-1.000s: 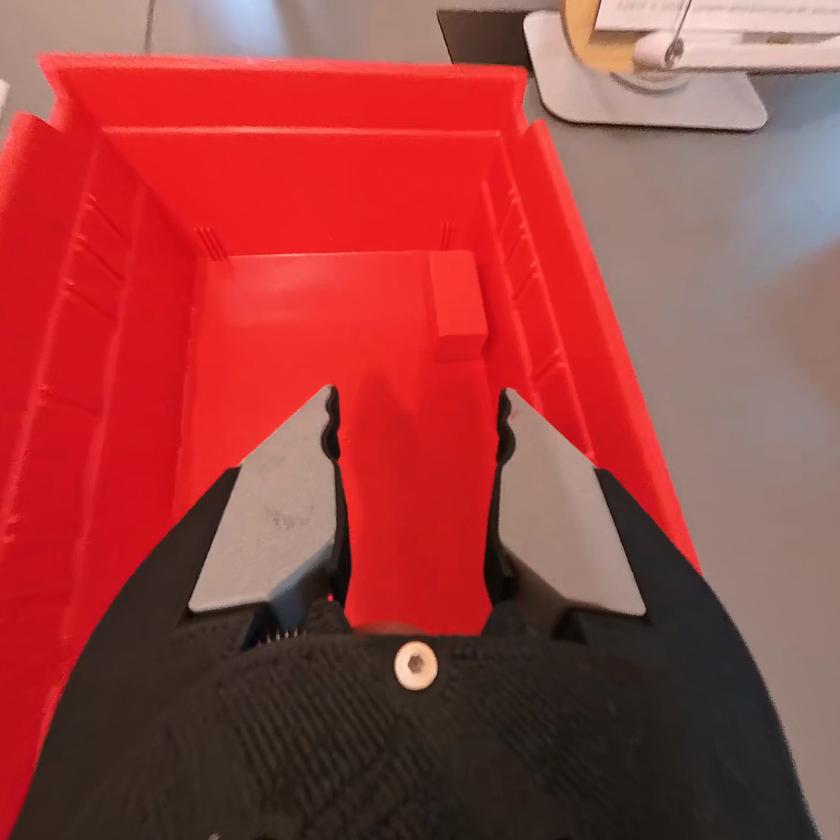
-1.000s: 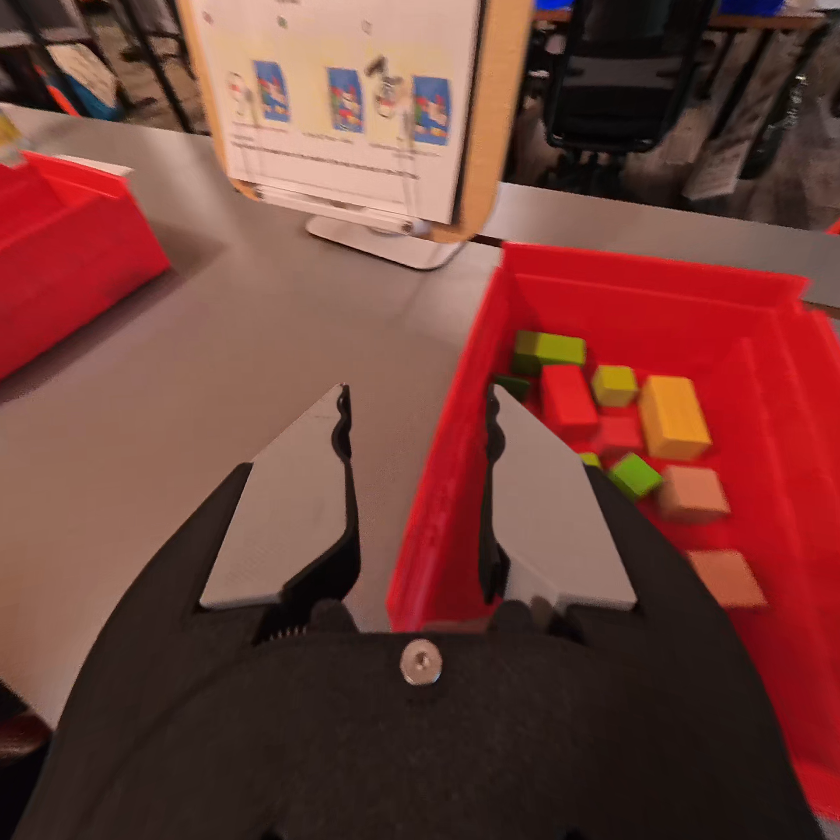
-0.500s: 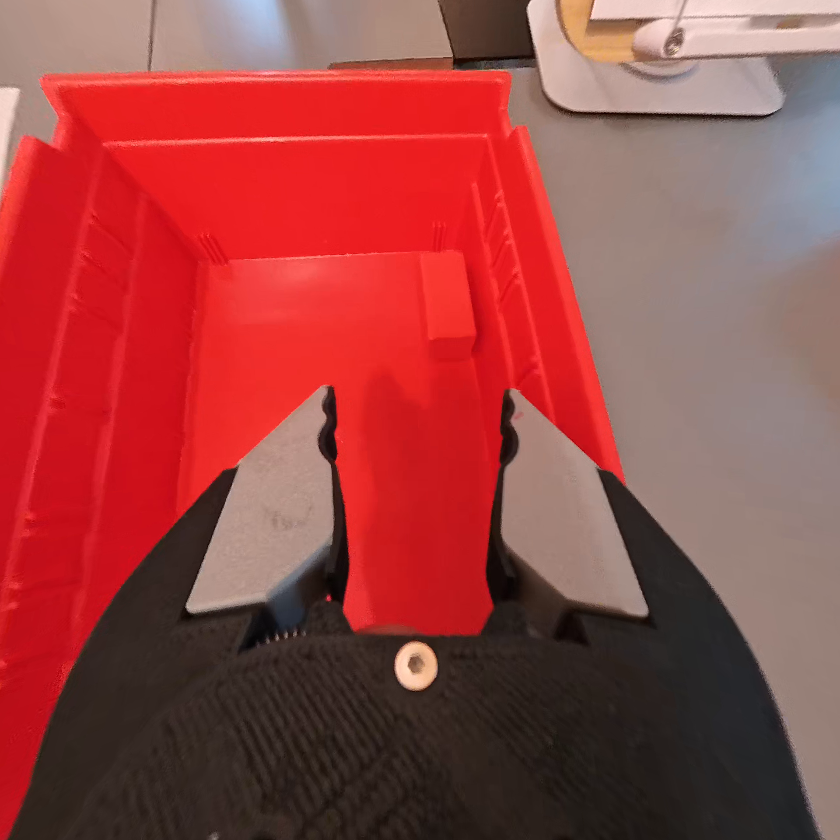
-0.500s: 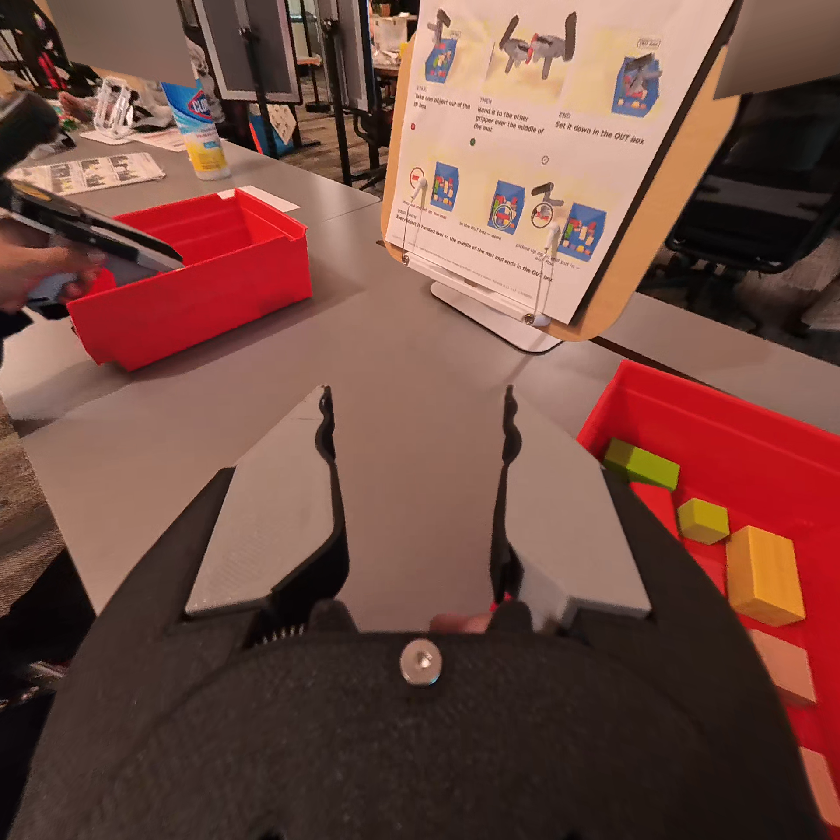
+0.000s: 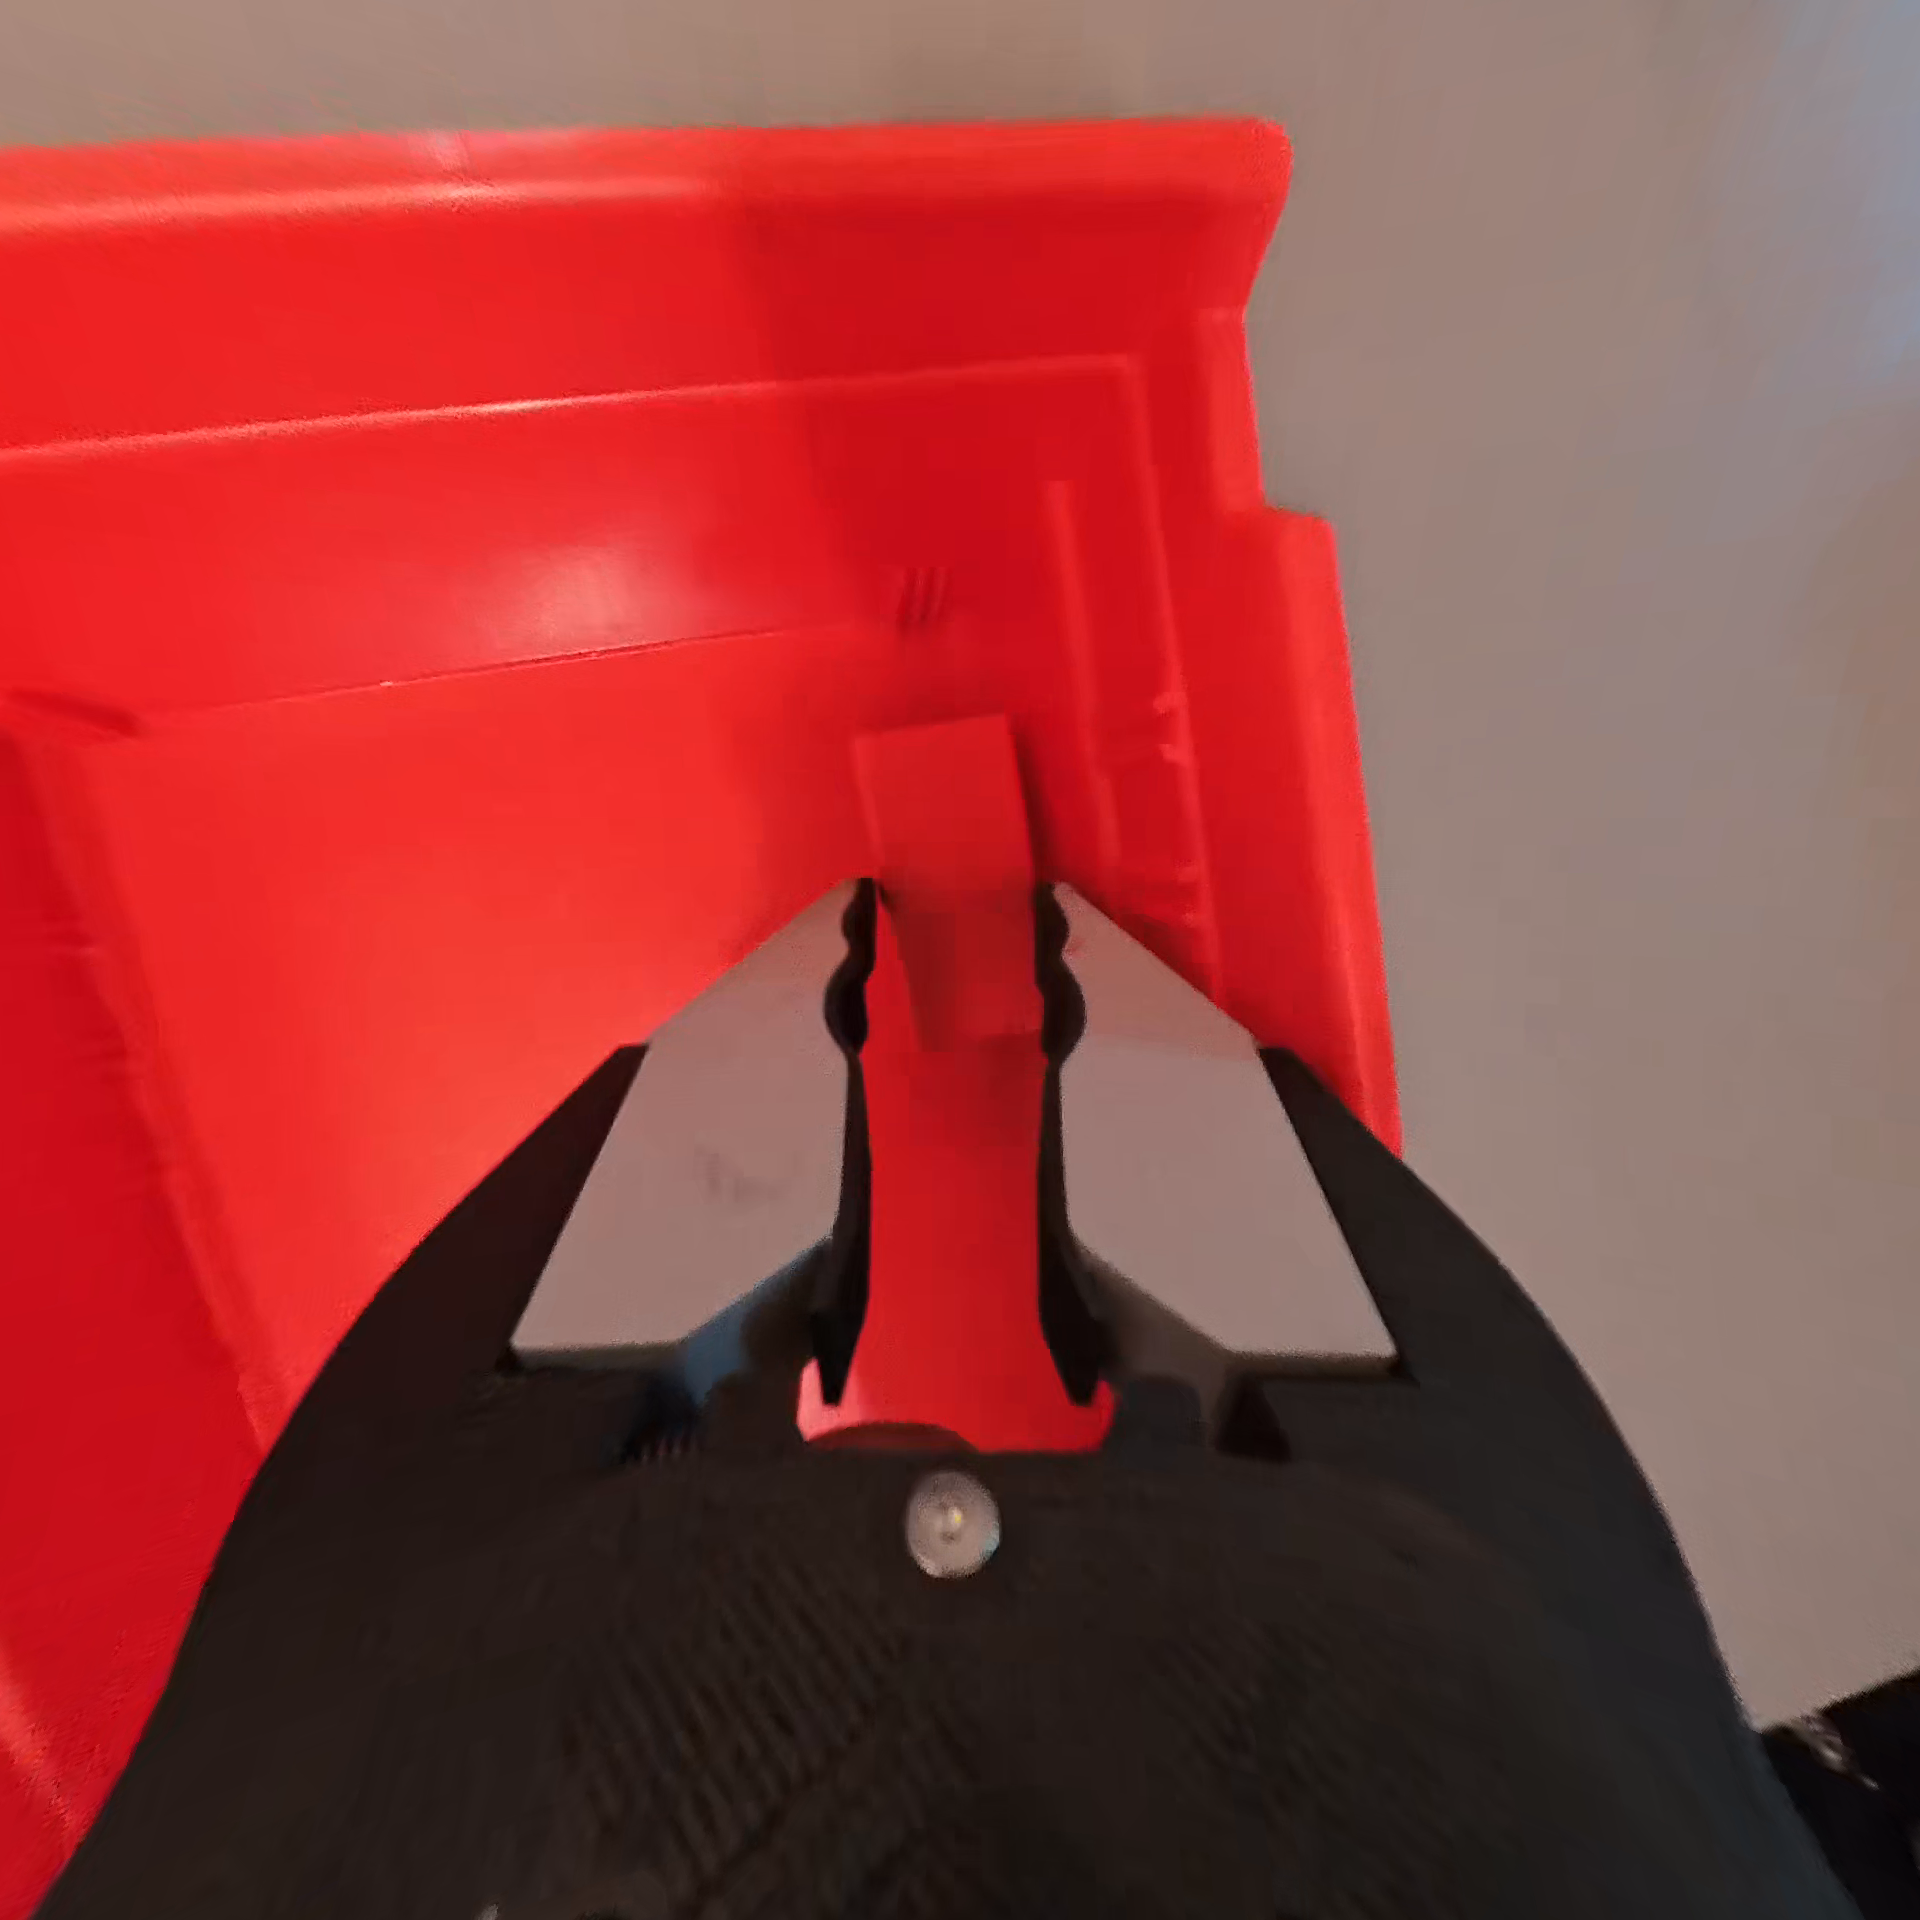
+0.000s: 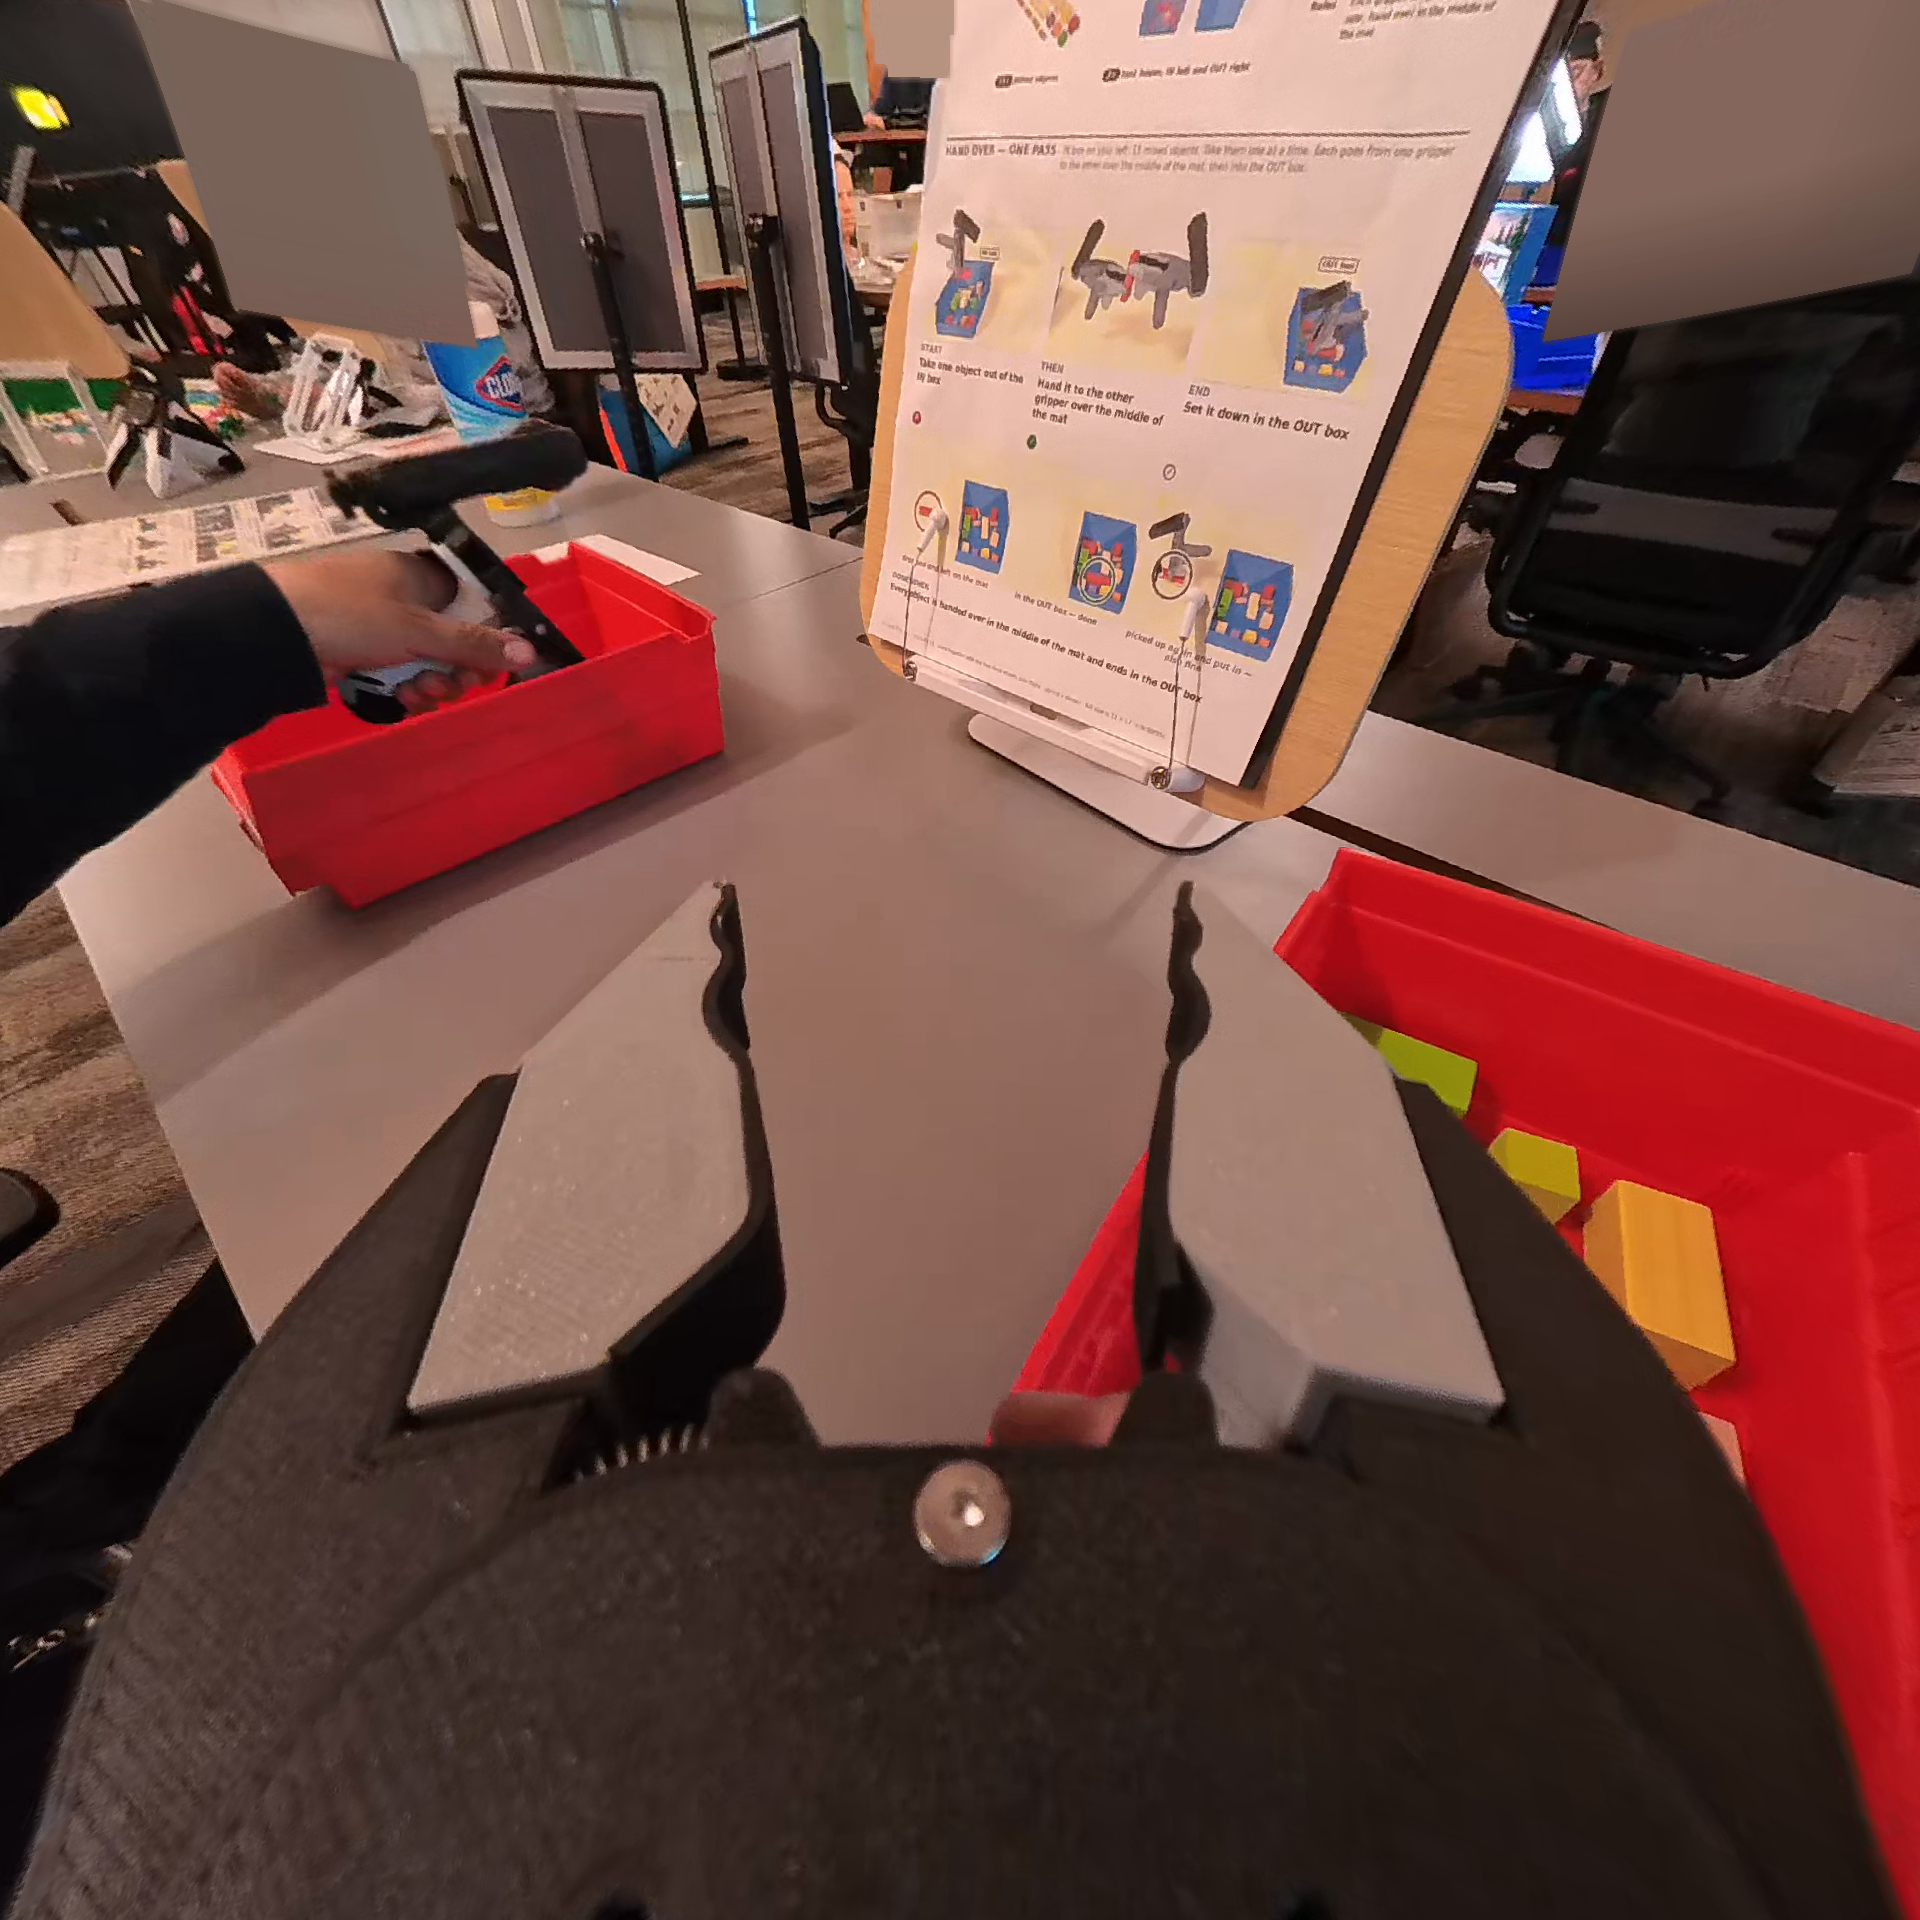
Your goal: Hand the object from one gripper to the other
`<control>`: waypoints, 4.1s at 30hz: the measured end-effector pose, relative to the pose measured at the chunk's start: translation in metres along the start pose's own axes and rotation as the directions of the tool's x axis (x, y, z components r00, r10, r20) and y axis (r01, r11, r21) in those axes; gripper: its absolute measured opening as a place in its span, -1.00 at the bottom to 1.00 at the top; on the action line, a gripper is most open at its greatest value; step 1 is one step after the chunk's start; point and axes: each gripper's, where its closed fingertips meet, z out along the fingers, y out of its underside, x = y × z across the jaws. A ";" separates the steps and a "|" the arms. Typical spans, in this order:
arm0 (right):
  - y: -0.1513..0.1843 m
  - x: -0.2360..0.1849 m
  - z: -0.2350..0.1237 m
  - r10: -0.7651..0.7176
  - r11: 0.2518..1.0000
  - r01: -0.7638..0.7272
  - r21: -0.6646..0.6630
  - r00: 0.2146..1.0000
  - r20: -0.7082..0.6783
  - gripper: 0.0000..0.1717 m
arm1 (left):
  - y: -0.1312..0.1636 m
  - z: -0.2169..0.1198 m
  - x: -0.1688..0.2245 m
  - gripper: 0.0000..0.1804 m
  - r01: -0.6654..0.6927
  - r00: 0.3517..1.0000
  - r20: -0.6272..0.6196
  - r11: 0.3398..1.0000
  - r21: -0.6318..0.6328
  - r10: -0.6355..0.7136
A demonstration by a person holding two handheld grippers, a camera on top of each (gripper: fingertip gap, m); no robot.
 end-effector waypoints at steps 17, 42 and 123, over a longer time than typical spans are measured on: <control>0.005 0.014 -0.008 0.002 1.000 -0.002 -0.017 0.999 -0.049 -0.06 | 0.013 -0.017 -0.056 -0.41 -0.066 0.992 0.106 0.998 0.013 0.064; 0.014 -0.087 0.024 0.102 0.995 -0.089 -0.055 0.933 0.344 -0.11 | 0.009 -0.155 0.149 -0.67 -0.702 0.709 0.360 0.563 0.435 0.606; 0.196 0.140 -0.060 0.292 0.444 -0.423 -0.790 0.902 -0.319 -0.46 | 0.074 -0.152 0.220 -0.45 -0.583 0.786 0.269 0.522 0.622 0.557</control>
